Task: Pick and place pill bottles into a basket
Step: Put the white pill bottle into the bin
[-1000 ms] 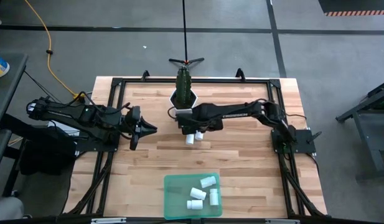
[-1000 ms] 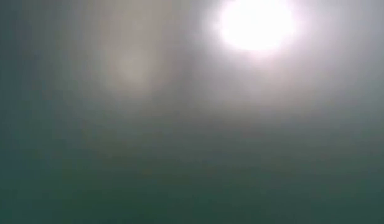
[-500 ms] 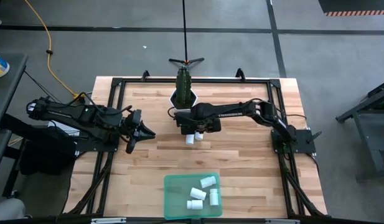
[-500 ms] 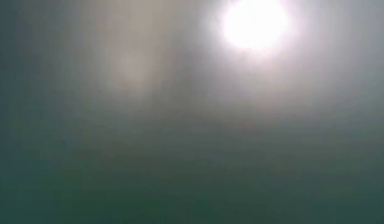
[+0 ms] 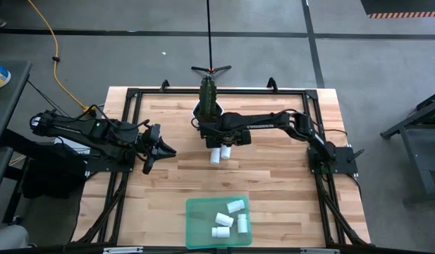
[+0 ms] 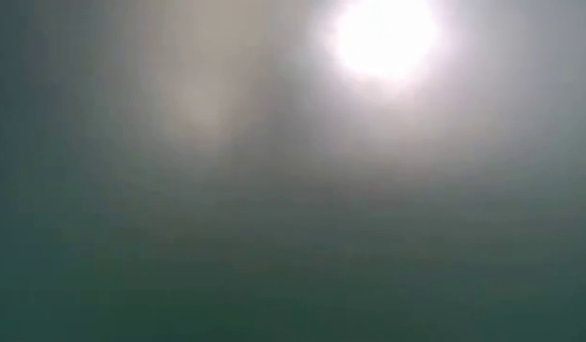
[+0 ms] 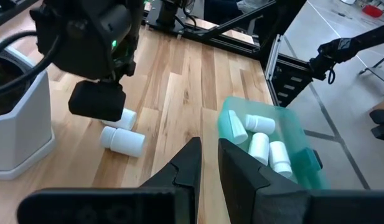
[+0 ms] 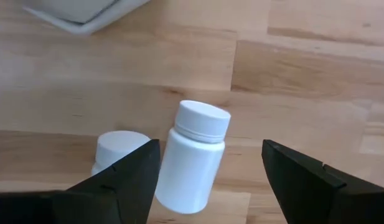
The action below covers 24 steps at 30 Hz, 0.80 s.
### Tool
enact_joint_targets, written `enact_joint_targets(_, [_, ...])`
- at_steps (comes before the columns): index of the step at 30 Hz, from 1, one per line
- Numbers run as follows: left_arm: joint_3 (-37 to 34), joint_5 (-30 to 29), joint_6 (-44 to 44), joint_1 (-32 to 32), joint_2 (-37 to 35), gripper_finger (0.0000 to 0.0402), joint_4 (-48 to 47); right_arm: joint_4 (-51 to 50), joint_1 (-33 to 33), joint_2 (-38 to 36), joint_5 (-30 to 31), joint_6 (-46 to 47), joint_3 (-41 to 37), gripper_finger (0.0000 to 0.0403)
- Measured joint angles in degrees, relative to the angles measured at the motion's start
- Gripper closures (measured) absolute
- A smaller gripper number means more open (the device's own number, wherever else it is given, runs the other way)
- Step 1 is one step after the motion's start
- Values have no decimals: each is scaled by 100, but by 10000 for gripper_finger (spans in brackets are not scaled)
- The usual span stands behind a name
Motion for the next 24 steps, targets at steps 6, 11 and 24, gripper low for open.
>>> enact_joint_targets(6, [0, 0, -2, 0, 2, 312, 4, 101, -18, 166, -200, 75, -2, 131])
enact_joint_targets(11, [0, 0, -28, 0, 2, 312, 15, 75, -14, 264, -234, 95, 0, 131])
enact_joint_targets(24, [0, 15, -113, 2, 4, 312, 6, 115, -20, 492, -252, 76, -2, 133])
